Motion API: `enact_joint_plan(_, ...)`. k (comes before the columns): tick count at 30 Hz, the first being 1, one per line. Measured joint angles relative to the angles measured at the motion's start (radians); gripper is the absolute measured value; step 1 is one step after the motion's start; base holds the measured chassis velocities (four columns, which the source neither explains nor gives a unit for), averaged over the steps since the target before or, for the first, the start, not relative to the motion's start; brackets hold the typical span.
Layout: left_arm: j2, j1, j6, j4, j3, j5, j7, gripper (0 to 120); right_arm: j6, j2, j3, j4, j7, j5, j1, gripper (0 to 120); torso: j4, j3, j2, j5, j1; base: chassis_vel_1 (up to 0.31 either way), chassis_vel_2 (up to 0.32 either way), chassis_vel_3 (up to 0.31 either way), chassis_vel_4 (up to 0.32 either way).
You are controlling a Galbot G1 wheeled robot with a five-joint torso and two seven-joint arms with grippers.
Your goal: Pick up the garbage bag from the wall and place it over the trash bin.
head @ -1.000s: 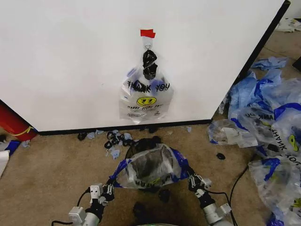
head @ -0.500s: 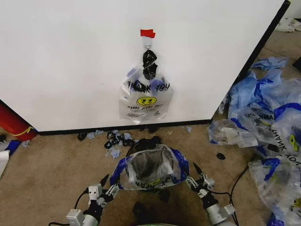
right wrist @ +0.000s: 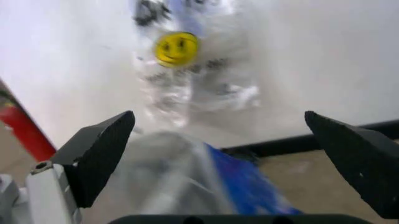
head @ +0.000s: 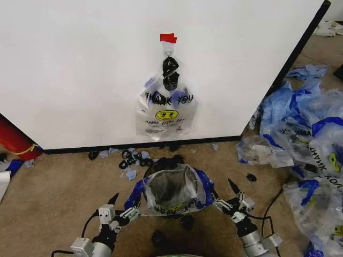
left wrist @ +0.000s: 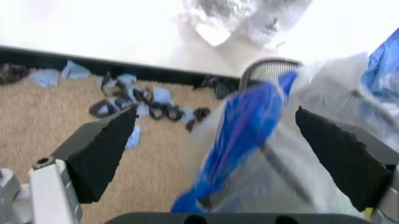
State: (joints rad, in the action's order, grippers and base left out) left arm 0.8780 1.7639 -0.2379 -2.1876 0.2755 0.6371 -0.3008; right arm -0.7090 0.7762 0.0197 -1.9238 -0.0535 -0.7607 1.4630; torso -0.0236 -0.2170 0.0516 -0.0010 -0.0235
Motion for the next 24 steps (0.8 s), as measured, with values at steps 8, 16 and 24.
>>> enact_joint_plan(8,0.0,-0.015,0.003,-0.002,0.0,0.004,-0.001,100,0.174,-0.05,0.104,-0.184,-0.237,0.028,-0.048,100,0.0002,0.0,0.0,-0.0003,0.0,0.0,0.0,0.0,0.0)
enact_joint_plan(16,0.005,-0.021,0.003,0.01,-0.006,0.003,-0.001,100,0.254,-0.074,0.15,-0.249,-0.375,0.062,-0.054,100,0.0001,0.0,0.0,0.0,0.0,0.0,0.0,0.0,0.0)
enact_joint_plan(24,0.017,-0.046,0.005,0.031,-0.028,0.003,0.002,99,0.472,-0.077,0.19,-0.368,-0.616,0.071,-0.07,98,0.0,0.0,0.0,0.0,0.0,0.0,0.0,0.0,0.0)
